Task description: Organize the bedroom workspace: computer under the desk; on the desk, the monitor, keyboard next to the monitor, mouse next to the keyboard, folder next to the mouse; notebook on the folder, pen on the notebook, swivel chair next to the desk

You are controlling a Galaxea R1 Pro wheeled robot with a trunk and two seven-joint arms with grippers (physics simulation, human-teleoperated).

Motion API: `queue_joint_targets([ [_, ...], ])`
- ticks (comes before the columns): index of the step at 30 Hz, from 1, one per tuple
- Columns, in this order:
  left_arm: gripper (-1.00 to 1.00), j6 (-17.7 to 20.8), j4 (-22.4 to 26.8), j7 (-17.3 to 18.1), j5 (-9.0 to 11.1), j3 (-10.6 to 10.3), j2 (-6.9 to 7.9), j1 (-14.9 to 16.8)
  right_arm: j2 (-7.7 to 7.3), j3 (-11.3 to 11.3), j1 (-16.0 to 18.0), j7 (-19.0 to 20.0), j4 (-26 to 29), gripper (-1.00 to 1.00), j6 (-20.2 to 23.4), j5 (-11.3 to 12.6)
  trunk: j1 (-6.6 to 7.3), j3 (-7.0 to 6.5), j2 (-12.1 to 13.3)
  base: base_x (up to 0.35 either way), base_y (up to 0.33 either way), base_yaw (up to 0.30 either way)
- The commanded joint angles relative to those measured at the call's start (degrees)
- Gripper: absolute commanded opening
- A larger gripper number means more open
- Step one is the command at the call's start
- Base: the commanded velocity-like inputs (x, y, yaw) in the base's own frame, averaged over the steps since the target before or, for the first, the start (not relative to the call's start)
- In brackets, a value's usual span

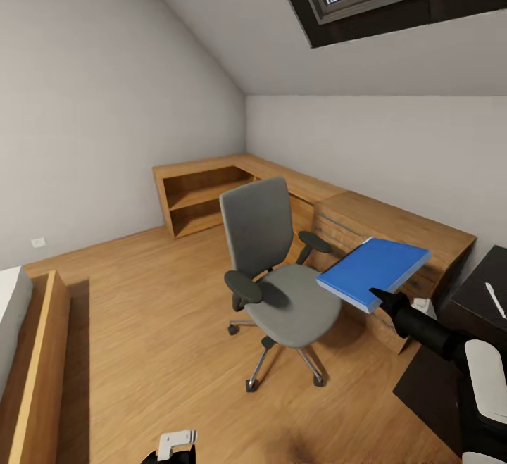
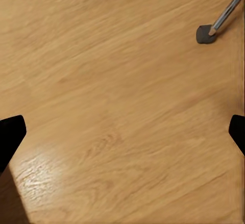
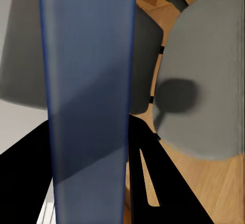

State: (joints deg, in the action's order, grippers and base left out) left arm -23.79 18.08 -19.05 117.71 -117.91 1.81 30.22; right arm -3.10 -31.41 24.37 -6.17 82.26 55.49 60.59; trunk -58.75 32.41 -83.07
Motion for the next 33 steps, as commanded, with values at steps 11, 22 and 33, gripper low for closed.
queue_joint_targets([
  [11,1.0,-0.29,0.26,-0.15,0.24,-0.48,0.03,0.1,-0.04,-0.05,0.06,-0.52,0.08,-1.0,0.23,0.67,0.0,0.06,-0.04,0.0,0.0,-0.267],
  [22,1.0,-0.29,0.27,-0.2,0.24,-0.48,0.04,0.1,-0.31,-0.16,0.06,-0.14,0.18,-1.0,0.31,0.67,2.42,-1.92,4.37,0.0,0.0,-0.279],
  [33,1.0,-0.17,0.21,-0.22,0.24,-0.48,0.04,0.1,-0.55,-0.28,0.06,0.19,0.56,-1.0,0.3,0.67,4.83,-3.89,8.79,0.0,0.0,-0.28],
])
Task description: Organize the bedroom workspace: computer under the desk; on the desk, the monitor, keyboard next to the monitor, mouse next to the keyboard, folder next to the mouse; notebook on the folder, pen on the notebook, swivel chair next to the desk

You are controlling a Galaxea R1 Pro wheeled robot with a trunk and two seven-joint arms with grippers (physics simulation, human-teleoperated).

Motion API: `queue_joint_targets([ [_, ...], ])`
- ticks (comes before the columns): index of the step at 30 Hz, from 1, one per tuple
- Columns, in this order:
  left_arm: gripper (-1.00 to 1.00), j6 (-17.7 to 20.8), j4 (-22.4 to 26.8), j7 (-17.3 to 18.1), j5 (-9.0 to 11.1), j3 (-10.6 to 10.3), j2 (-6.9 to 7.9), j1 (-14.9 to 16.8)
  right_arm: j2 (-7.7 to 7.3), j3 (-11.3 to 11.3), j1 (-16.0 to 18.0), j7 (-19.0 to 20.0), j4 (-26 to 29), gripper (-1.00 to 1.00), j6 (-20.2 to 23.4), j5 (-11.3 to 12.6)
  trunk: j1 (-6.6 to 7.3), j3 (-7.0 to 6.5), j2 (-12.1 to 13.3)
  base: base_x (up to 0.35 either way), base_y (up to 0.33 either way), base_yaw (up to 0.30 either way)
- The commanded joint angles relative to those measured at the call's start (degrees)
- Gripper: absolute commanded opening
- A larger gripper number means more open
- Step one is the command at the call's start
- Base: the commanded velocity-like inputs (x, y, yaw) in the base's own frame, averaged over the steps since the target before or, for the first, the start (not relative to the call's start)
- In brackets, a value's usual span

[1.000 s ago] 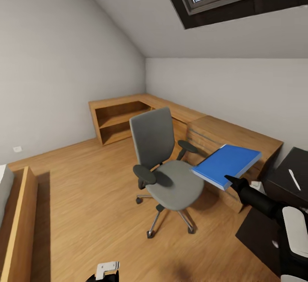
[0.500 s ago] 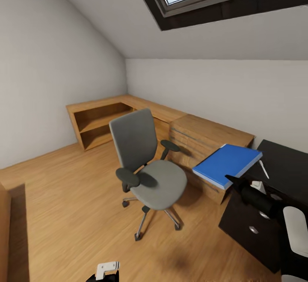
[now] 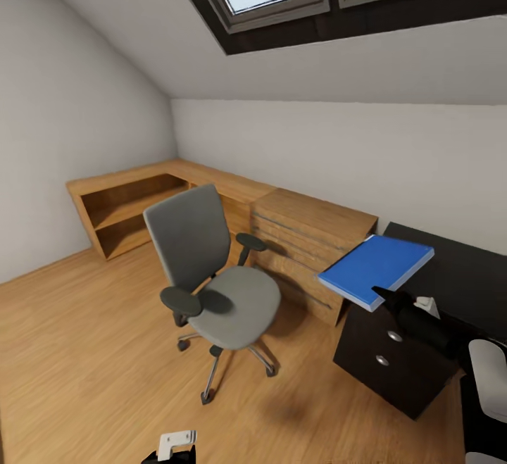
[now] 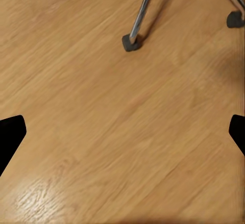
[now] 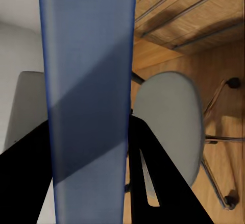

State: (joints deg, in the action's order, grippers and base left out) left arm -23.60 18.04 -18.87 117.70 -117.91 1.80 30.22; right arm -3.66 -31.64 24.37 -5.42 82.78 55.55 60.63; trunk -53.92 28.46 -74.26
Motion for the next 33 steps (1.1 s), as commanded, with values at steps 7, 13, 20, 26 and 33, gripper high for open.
queue_joint_targets([
  [7,1.0,-0.23,0.26,-0.36,0.25,-0.48,0.05,0.1,-0.08,-0.26,0.06,-0.55,-0.02,-1.0,0.18,0.61,1.32,-1.02,2.38,0.0,0.0,-0.29],
  [13,1.0,-0.26,0.32,-0.21,0.25,-0.48,0.05,0.1,-0.54,-2.97,0.06,-0.55,-0.47,-1.0,0.13,0.62,1.32,-1.02,2.38,0.0,0.0,-0.296],
  [20,1.0,-0.43,0.33,-0.28,0.25,-0.48,0.05,0.1,-0.58,-3.27,0.06,-0.55,-0.51,-1.0,0.09,0.63,1.32,-1.02,2.38,0.0,0.0,-0.297],
  [26,1.0,-0.47,0.33,-0.29,0.25,-0.48,0.05,0.1,-0.77,-3.39,0.06,-0.55,-0.51,-1.0,0.08,0.63,1.32,-1.02,2.38,0.0,0.0,-0.297],
  [33,1.0,-0.42,0.62,-0.27,0.25,-0.55,-0.02,0.1,-0.9,-3.43,0.06,-0.55,-0.59,-1.0,-0.32,0.63,1.76,-1.38,3.18,0.0,0.0,-0.297],
])
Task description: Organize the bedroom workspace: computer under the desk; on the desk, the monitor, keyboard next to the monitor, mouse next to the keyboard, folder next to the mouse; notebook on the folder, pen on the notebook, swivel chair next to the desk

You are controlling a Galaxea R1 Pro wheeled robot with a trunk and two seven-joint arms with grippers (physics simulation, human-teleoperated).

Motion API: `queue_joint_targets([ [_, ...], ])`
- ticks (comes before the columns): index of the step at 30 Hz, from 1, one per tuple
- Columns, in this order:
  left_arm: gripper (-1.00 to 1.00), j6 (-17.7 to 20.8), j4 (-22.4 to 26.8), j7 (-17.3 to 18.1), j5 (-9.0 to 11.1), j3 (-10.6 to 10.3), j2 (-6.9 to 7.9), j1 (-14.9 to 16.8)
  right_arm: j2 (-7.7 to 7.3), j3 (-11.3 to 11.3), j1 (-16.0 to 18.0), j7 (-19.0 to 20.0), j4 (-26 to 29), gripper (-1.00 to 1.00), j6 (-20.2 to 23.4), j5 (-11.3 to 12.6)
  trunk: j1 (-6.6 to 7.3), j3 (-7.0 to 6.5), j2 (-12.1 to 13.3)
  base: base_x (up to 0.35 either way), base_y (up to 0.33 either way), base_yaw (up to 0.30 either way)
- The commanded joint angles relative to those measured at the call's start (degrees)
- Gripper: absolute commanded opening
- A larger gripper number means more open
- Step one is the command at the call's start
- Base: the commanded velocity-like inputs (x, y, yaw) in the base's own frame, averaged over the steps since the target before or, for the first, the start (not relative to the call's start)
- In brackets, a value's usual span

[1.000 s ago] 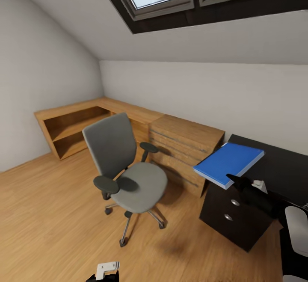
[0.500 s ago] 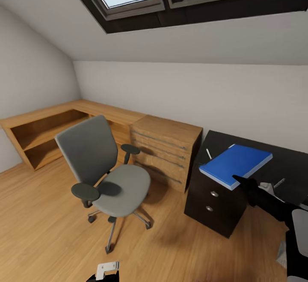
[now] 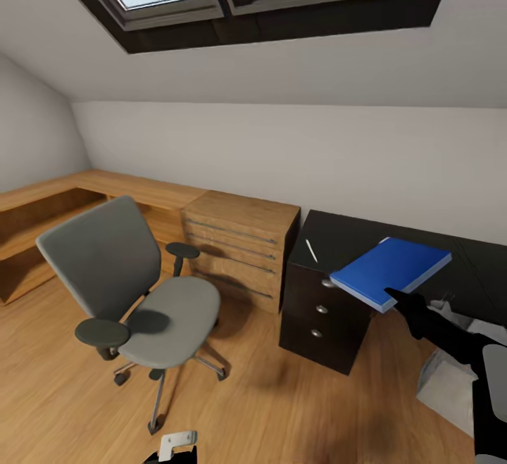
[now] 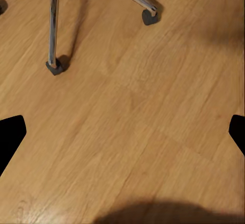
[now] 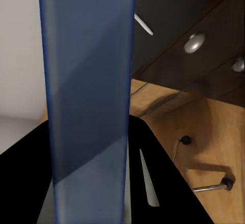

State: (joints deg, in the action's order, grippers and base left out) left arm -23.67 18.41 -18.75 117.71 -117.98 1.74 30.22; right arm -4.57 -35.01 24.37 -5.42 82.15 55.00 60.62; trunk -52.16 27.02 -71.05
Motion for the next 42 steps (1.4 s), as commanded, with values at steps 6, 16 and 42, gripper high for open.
queue_joint_targets([
  [6,1.0,-0.33,0.3,-0.48,0.29,-0.48,0.02,0.11,0.0,-0.06,0.06,-0.56,0.03,-1.0,-0.97,0.64,1.32,-1.02,2.38,0.0,0.0,-0.297],
  [16,1.0,-0.15,0.3,-0.47,0.29,-0.5,-0.06,0.11,0.0,0.01,0.06,-0.56,0.03,-1.0,-1.21,0.64,3.52,-2.81,6.39,0.0,0.0,-0.298],
  [42,1.0,-0.48,0.24,-0.41,0.28,-0.41,0.11,0.11,0.26,0.03,0.06,-0.56,0.03,-1.0,-1.23,0.64,5.28,-4.25,9.6,0.0,0.0,-0.298],
])
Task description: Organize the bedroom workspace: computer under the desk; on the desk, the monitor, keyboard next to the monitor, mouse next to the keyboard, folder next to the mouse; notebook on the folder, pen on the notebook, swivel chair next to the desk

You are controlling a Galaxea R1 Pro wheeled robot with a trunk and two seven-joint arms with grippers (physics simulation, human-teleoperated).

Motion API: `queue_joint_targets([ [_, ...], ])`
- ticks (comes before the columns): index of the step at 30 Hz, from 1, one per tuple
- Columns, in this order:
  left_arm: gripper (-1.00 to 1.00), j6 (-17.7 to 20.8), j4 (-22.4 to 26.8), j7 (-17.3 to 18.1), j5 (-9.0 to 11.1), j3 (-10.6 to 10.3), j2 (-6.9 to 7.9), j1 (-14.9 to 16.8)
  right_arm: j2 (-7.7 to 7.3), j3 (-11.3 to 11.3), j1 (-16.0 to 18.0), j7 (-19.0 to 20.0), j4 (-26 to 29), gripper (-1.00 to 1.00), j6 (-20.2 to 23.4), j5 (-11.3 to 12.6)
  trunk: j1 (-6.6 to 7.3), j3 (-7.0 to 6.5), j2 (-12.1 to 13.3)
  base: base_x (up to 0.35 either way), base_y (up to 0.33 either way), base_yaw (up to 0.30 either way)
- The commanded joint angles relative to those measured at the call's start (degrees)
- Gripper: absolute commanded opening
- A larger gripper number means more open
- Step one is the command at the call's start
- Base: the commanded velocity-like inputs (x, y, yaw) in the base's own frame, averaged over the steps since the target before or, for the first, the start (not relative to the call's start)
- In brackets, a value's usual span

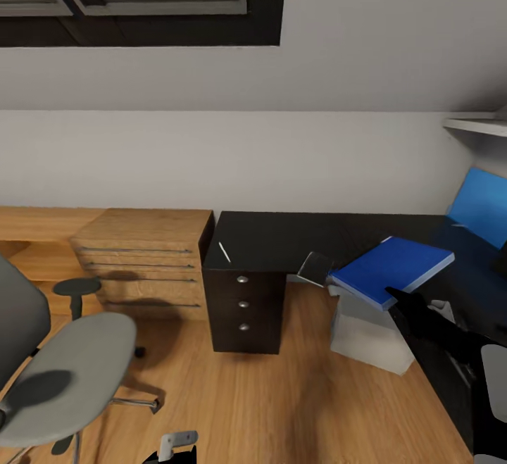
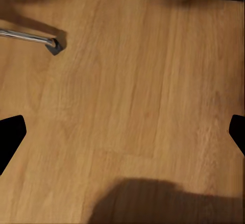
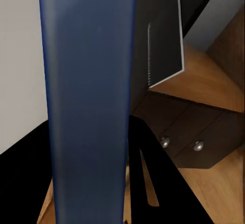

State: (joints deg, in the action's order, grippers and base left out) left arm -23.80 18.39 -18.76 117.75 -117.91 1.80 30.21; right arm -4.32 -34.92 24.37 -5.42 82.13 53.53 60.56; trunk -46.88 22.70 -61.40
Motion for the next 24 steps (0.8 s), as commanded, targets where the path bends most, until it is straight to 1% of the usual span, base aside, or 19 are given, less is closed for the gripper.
queue_joint_targets([
  [1,1.0,-0.36,0.26,-0.4,0.22,-0.48,0.04,0.11,0.01,-0.06,0.07,-0.56,0.04,-1.0,0.22,0.7,-0.01,0.07,-0.05,0.008,0.0,-0.298],
  [9,1.0,-0.31,0.25,-0.4,0.28,-0.48,0.12,0.11,0.01,-0.06,0.07,-0.56,0.04,-1.0,0.17,0.64,-0.01,0.07,-0.05,0.204,0.0,-0.29],
  [13,1.0,-0.29,0.24,-0.4,0.27,-0.48,0.13,0.11,0.01,-0.03,0.07,-0.56,0.04,-1.0,0.17,0.74,-0.01,0.07,-0.05,0.074,0.0,-0.121],
  [17,1.0,-0.28,0.24,-0.4,0.25,-0.48,0.13,0.11,0.08,0.08,0.07,-0.56,0.03,-1.0,-0.09,0.91,-0.01,0.07,-0.05,0.017,0.0,-0.028],
  [18,1.0,-0.28,0.24,-0.4,0.26,-0.48,0.13,0.11,0.08,0.19,0.07,-0.56,-0.1,-1.0,-0.73,0.9,-0.01,0.07,-0.05,0.004,0.0,-0.006],
  [19,1.0,-0.27,0.25,-0.4,0.26,-0.48,0.13,0.11,0.09,1.22,0.07,-0.6,-0.41,-1.0,-3.09,0.89,-0.01,0.07,-0.05,0.002,0.0,-0.003],
  [21,1.0,-0.24,0.25,-0.4,0.27,-0.48,0.13,0.11,0.09,2.55,0.08,-0.7,-0.53,-1.0,-5.09,0.91,-0.01,0.07,-0.05,0.001,0.0,-0.002],
  [22,1.0,-0.22,0.26,-0.4,0.25,-0.48,0.1,0.11,0.09,4.16,0.13,-0.81,-0.61,-1.0,-7.38,0.93,-0.01,0.07,-0.05,0.001,0.0,-0.001],
  [23,1.0,-0.22,0.26,-0.4,0.25,-0.48,0.09,0.11,0.1,4.96,0.15,-0.86,-0.67,-1.0,-8.68,0.94,-0.01,0.07,-0.05,0.001,0.0,-0.001],
  [24,1.0,-0.21,0.25,-0.4,0.27,-0.49,0.07,0.11,0.1,6.32,0.25,-0.99,-0.96,-1.0,-11.65,0.95,-0.01,0.07,-0.05,0.0,0.0,0.0],
])
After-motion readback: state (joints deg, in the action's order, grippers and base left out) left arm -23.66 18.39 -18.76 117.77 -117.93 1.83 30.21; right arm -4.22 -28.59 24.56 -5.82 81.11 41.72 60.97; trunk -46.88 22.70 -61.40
